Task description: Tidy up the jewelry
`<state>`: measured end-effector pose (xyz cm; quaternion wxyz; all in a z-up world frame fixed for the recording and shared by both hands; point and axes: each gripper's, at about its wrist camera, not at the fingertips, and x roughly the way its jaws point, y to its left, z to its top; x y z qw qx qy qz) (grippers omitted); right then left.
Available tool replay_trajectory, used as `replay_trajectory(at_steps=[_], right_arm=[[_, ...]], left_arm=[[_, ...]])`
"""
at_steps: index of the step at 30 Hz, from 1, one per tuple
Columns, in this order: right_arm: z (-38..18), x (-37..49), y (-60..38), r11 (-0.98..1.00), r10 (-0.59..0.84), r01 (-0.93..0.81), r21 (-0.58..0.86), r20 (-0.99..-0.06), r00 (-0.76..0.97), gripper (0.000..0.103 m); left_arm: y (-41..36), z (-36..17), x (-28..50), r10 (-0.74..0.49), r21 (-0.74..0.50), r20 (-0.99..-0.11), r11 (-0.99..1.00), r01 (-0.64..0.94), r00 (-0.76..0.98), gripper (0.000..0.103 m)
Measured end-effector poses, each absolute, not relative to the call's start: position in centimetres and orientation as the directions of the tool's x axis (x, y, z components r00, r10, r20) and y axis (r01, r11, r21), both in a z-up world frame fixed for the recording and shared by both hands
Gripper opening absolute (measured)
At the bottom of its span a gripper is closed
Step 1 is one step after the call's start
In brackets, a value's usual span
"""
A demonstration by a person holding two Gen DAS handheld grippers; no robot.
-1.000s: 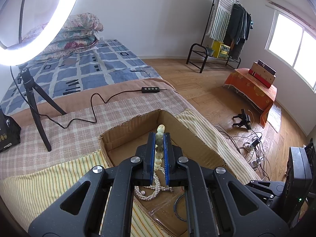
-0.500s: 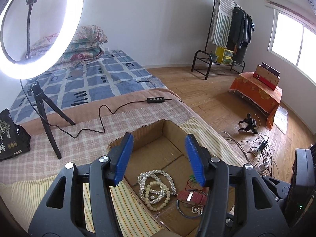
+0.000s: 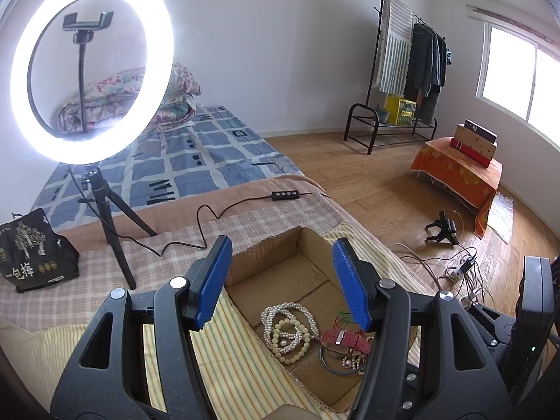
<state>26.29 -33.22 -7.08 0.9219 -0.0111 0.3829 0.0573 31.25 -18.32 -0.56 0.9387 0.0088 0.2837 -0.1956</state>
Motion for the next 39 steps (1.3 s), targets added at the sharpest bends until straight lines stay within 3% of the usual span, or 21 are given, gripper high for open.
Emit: replay_trajectory(at_steps=[16, 20, 35, 39], right_arm=[[-2.2, 22.6, -30.7, 0.995, 0.047, -0.092, -0.039, -0.632, 0.774, 0.079], [-1.2, 21.4, -29.9, 0.994, 0.024, -0.083, -0.069, -0.607, 0.794, 0.08], [1.2, 18.5, -26.7, 0.988, 0.011, -0.094, -0.123, -0.548, 0.836, 0.081], [1.5, 17.7, -26.0, 0.986, 0.0, -0.09, -0.14, -0.538, 0.843, 0.082]], left_arm=[[-13.5, 4.1, 25.3, -0.318, -0.048, -0.483, 0.94, 0.338, 0.816, 0.069], [-11.9, 4.9, 23.3, -0.301, -0.04, -0.468, 0.946, 0.32, 0.831, 0.078], [-7.3, 6.4, 14.9, -0.25, 0.005, -0.436, 0.96, 0.28, 0.865, 0.09], [-6.5, 6.6, 12.9, -0.244, 0.004, -0.42, 0.963, 0.271, 0.874, 0.1]])
